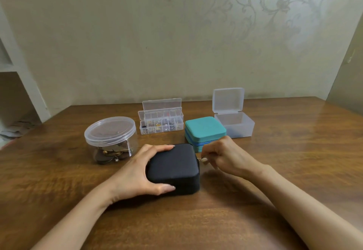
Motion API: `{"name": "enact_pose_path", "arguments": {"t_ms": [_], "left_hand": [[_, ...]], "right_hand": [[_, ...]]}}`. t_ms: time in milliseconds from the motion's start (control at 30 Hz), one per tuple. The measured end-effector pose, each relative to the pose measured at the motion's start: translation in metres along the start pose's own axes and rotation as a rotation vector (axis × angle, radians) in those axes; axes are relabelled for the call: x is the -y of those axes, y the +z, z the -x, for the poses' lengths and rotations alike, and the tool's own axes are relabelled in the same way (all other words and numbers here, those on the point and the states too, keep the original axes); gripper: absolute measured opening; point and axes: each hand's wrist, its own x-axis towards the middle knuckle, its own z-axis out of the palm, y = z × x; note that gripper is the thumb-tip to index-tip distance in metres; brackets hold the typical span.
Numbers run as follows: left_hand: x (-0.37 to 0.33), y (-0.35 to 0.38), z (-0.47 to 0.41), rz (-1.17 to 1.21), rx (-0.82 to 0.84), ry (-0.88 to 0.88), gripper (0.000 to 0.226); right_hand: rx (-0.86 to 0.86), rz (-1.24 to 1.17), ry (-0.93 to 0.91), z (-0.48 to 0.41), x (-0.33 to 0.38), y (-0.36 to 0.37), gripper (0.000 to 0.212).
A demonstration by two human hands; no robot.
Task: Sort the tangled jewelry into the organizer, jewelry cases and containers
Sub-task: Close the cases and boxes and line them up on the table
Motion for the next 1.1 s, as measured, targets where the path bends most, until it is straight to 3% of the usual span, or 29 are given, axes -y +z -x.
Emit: {"name": "enact_pose_path", "arguments": {"t_ms": [133,367,500,600,667,767,867,967,1100], "left_hand": [[0.001,0.008,-0.006,-0.101,-0.183,-0.094,0.085],[-0.016,0.032,-0.016,-0.208,-0.309,-0.245,0.098],[-0.029,0.009,-0.012,-0.319,0.048,-0.345,0.120],[-0.042,-0.016,-0.018,-0.533,0.175,-0.153,0.118],[-0.052,-0.024,-0.031,-0.542,0.309,0.019,0.115],[-0.057,-0.017,-0.049,-0.522,0.450,0.083,0.108],[-0.051,0.003,-0.053,-0.611,0.275,0.015,0.102],[-0.049,0.013,-0.054,-0.651,0.134,-0.203,0.100],[-0.056,0.016,-0.056,-0.644,0.092,-0.389,0.099]], "right_hand": [[0.127,-0.165,0.084,0.003,0.010,0.002,0.029],[0.179,-0.425,0.116,0.001,0.019,0.006,0.019],[0.128,-0.485,0.131,0.001,0.014,0.011,0.018],[0.227,-0.447,0.135,-0.004,0.003,0.004,0.018],[0.314,-0.446,0.114,-0.006,-0.002,0.000,0.016],[0.331,-0.457,0.132,-0.004,-0.005,-0.002,0.013],[0.186,-0.394,0.201,-0.006,-0.010,-0.002,0.013],[0.163,-0.346,0.203,-0.007,-0.009,-0.001,0.016],[0.114,-0.354,0.179,-0.006,-0.005,0.003,0.020]]}}
